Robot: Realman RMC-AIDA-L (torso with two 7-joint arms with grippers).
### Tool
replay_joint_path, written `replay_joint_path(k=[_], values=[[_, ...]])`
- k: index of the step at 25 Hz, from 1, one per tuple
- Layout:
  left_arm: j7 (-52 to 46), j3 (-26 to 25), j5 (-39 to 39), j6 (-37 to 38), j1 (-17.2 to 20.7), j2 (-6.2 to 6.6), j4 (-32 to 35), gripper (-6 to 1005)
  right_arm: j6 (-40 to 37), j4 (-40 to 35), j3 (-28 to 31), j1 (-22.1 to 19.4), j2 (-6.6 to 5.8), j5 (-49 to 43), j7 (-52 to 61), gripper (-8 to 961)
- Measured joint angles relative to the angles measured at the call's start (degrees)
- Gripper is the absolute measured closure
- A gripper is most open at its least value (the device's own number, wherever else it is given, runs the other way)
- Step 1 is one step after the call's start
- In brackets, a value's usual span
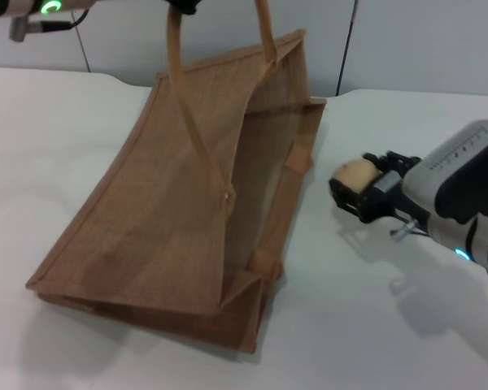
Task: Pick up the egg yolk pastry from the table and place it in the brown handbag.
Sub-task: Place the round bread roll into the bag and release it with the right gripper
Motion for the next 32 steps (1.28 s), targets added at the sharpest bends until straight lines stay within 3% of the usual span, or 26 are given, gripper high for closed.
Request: replay_joint_path(k=[6, 11, 22, 28, 32], values=[[-0.04, 0.51, 0.00, -0.06, -3.40, 0.00, 0.07, 871, -5.96, -9.86, 0.06, 0.03, 0.39, 0.01, -5.38, 307], [-0.21, 1.61, -0.01, -0.06, -5.83, -0.03, -0.01, 871, -7.79, -12.37, -0.22, 1.06, 0.72, 0.01, -8.39, 314], [-1.27, 5.88, -0.60, 0.51, -7.83, -0.13, 0.37, 871, -10.02, 5.64, -1.61, 16.30, 1.15, 2.21, -10.49, 329], [-1.98, 4.79, 0.07, 0.62, -6.98, -0.13, 0.09, 871, -9.00, 4.09, -0.67, 14.69, 1.21, 3.59, -10.20, 331], [-2.34, 4.35, 2.25, 0.78, -5.75, -0.13, 0.01, 871, -9.20, 0.93, 0.53, 11.52, 1.02, 3.15, -10.19, 215]])
